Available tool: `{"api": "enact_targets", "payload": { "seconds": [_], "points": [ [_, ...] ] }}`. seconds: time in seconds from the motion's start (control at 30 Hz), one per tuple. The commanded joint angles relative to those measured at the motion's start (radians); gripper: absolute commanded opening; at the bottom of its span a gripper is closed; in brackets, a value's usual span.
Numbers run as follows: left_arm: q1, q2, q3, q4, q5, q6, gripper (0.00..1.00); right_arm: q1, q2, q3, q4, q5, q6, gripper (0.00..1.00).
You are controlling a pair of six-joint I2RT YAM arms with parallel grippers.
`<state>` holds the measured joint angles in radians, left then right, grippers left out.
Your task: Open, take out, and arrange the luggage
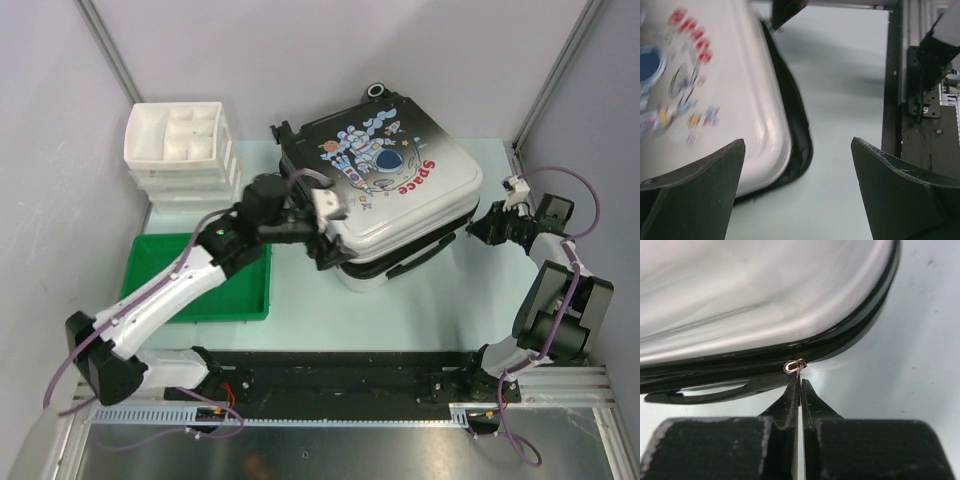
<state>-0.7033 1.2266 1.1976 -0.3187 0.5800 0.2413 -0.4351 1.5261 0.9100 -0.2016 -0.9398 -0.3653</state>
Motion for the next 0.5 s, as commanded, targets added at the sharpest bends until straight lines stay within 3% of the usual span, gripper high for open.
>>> {"api": "enact_targets", "payload": {
  "seconds": [0.0, 0.23, 0.47],
  "points": [
    [-0.212, 0.141, 0.144, -0.014, -0.207, 0.199, 0.92, -0.005, -0.034, 0.012, 0.192, 0.15, 0.072, 0.0],
    [-0.452, 0.485, 0.432, 0.009, -0.298, 0.161, 0.87, 0.052, -0.011, 0.012, 0.229, 0.147, 0.161, 0.0],
    [-0.47, 0.721, 0.577, 0.05, -0.351, 0.193, 0.83, 0.045, -0.015, 0.012, 0.255, 0.13, 0.167, 0.0]
  ]
}}
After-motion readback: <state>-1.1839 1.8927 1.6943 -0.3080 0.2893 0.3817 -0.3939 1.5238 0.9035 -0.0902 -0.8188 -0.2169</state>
